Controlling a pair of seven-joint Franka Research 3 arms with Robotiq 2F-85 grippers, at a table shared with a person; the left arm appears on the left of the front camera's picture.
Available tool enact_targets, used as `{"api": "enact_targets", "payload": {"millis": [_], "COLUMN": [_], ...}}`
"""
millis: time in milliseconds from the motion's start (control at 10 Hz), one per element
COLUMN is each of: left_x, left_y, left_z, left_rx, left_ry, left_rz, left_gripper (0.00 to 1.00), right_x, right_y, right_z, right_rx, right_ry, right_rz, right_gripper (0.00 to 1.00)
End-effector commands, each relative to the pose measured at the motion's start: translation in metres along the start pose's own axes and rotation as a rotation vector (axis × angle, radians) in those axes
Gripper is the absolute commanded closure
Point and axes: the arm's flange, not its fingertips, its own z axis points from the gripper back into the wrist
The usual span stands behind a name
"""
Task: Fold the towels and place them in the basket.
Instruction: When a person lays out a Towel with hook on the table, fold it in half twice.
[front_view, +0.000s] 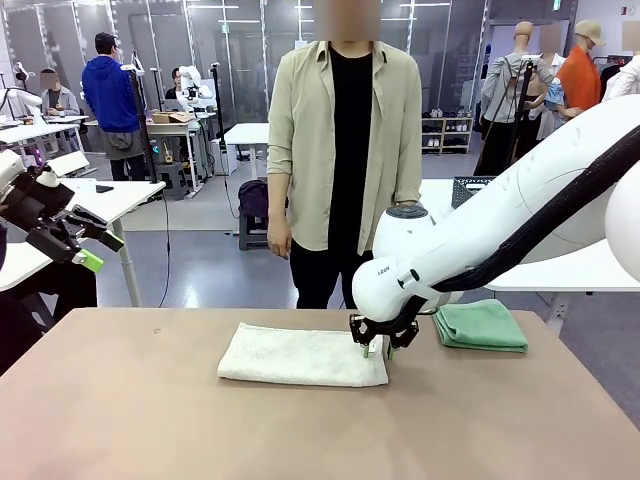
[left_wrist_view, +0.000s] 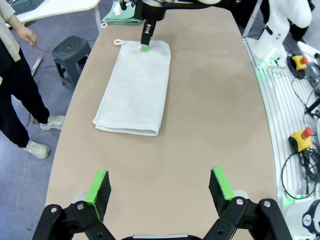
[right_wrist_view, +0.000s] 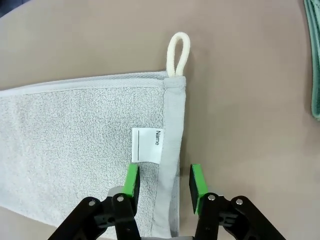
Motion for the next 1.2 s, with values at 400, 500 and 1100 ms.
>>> {"api": "enact_targets", "payload": {"millis": [400, 500, 1100], "left_x": [0.0009, 0.0009, 0.0009], "left_y": [-0.0012, -0.0012, -0.0012], "left_z": [0.0012, 0.0012, 0.0012], "left_rx": [0.005, 0.005, 0.005], "left_ry": [0.004, 0.004, 0.004], "left_rz": [-0.003, -0.003, -0.003], "left_gripper": [0.00, 0.00, 0.00], "right_x": [0.0022, 0.0020, 0.0020], "right_y": [0.0056, 0.0053, 0.0041], "right_z": [-0.0074, -0.0074, -0.0090], "right_rx": [-0.005, -0.004, 0.002], "right_ry": [-0.014, -0.012, -0.009], "right_rz": [0.030, 0.029, 0.034], "right_gripper": [0.48, 0.48, 0.94]}}
